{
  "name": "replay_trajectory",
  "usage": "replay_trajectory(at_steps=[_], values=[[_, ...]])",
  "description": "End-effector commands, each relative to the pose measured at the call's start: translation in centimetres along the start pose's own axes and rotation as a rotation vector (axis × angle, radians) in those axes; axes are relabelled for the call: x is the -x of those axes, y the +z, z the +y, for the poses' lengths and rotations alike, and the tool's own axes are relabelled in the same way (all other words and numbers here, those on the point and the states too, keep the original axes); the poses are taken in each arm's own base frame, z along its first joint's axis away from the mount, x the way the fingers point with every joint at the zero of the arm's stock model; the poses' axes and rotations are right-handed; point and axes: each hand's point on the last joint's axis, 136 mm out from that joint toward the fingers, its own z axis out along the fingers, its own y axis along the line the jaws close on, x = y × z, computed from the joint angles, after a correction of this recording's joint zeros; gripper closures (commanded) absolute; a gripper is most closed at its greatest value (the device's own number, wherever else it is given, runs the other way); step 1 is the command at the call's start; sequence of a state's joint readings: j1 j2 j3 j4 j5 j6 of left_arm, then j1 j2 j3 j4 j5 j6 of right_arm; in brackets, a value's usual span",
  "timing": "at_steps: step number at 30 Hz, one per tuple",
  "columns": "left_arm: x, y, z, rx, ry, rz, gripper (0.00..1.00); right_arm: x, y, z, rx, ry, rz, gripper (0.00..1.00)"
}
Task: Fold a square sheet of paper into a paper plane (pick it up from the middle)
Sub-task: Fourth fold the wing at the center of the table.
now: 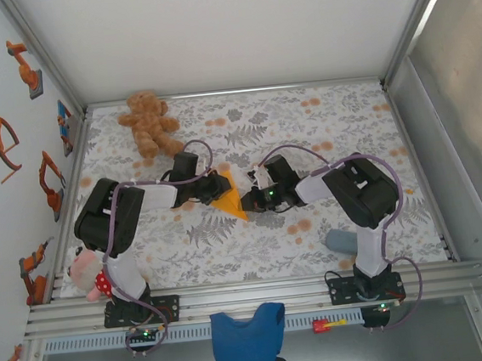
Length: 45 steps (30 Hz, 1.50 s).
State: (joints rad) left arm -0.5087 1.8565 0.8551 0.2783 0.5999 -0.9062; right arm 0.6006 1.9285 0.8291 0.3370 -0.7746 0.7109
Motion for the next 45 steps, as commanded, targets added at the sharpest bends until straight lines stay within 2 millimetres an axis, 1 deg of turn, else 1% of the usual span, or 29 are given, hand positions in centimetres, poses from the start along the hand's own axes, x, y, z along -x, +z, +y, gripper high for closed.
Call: replay_trajectory(at_steps=[1,6,13,15,24,28,35,37,40,41,45], values=[[0.1,0.1,0.2,-0.005,-0.01,0.007,0.9,-1.9,0.3,-2.6,-0.071,0.1,0.061,0.99],[0.0,0.2,0.7,0.012,-0.019,0.008,0.91,-1.8,0.1,-2.3,-0.068,0.099,0.06,0.96],[0.0,0.1,1.1,0.031,-0.022,0.008,0.92,-1.3,-1.1,-0.6,-0.05,0.062,0.046,0.9],[-0.1,0.0,1.2,0.034,-0.021,0.008,0.92,-1.4,-1.4,-0.4,-0.052,0.056,0.051,0.89],[-0.2,0.1,1.4,0.039,-0.025,0.011,0.92,-1.4,-1.7,0.7,-0.021,0.036,0.058,0.85],[-0.3,0.0,1.4,0.044,-0.025,0.009,0.92,-1.5,-1.7,0.7,-0.022,0.034,0.063,0.86],[-0.4,-0.3,1.4,0.046,-0.022,0.009,0.92,-2.2,-1.2,-0.5,-0.041,0.057,0.091,0.89],[-0.4,-0.4,1.0,0.038,-0.017,0.006,0.92,-2.3,-1.0,-0.9,-0.049,0.066,0.098,0.91],[-0.2,-1.1,-0.4,0.009,0.014,-0.011,0.91,-2.6,-0.8,-1.3,-0.059,0.076,0.111,0.93],[-0.3,-1.5,-1.2,-0.005,0.032,-0.017,0.9,-2.6,-0.8,-1.5,-0.065,0.078,0.113,0.93],[-0.9,-2.0,-3.1,-0.04,0.088,-0.018,0.87,-2.8,-0.7,-1.9,-0.079,0.089,0.124,0.93]])
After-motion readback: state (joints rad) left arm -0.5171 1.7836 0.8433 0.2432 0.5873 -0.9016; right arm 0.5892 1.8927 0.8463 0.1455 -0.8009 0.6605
